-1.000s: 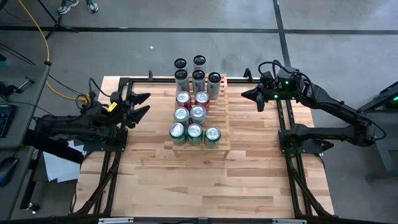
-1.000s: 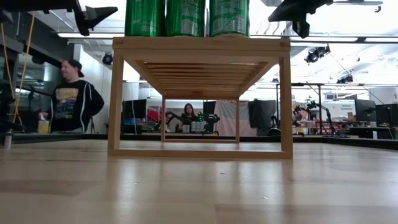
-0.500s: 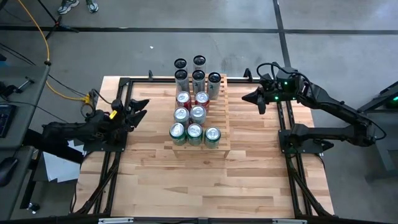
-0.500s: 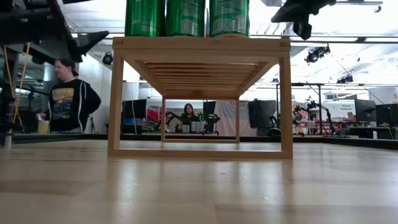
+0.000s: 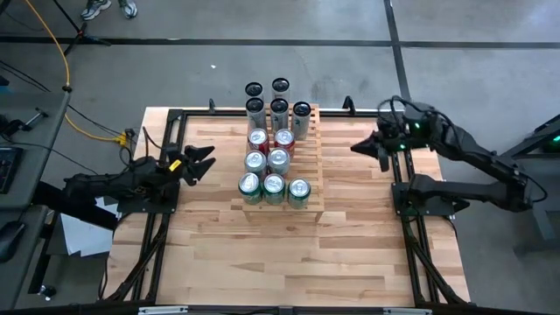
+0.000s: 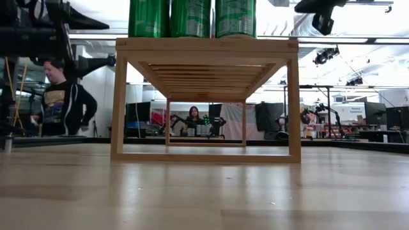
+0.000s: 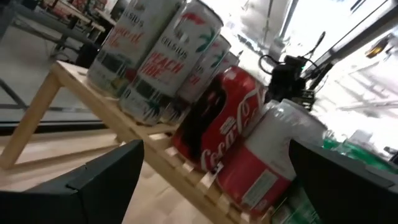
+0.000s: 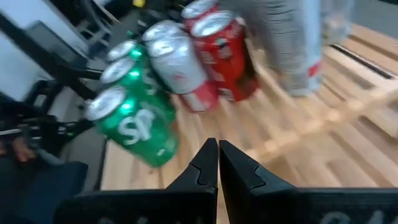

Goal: Place canned beverage on shelf
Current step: Return to Home Position

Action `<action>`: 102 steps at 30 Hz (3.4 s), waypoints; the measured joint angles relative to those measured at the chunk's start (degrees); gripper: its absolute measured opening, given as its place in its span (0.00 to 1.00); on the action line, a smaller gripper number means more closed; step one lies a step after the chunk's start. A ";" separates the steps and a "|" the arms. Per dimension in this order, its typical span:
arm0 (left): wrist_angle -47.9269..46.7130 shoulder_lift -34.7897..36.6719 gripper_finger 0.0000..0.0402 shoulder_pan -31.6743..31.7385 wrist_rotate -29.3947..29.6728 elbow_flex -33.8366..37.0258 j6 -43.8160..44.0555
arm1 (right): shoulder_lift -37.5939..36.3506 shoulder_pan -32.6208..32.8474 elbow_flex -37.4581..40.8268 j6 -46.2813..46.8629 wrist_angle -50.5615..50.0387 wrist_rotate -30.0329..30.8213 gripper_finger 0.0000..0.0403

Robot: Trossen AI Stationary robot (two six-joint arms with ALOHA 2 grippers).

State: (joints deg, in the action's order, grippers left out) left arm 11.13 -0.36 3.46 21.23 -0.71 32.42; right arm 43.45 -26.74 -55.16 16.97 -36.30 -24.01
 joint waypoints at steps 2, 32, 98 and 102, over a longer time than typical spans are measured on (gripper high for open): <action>-0.64 0.00 0.98 0.00 0.00 -0.01 -0.63 | -3.76 2.35 4.68 2.01 5.31 -0.03 0.00; -1.24 0.00 0.98 0.00 -0.02 -0.04 -1.13 | -18.11 20.56 47.50 10.29 61.09 16.35 0.00; -1.24 0.00 0.98 -0.02 -0.04 -0.07 -1.13 | -18.05 27.27 54.69 6.97 45.12 24.28 0.00; -1.24 0.00 0.98 -0.02 -0.04 -0.07 -1.11 | -24.97 27.89 54.69 6.97 40.64 24.28 0.00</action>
State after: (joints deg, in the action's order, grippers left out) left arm 9.89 -0.36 3.44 21.19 -0.78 31.31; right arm 18.48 1.15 -0.47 23.94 4.34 0.27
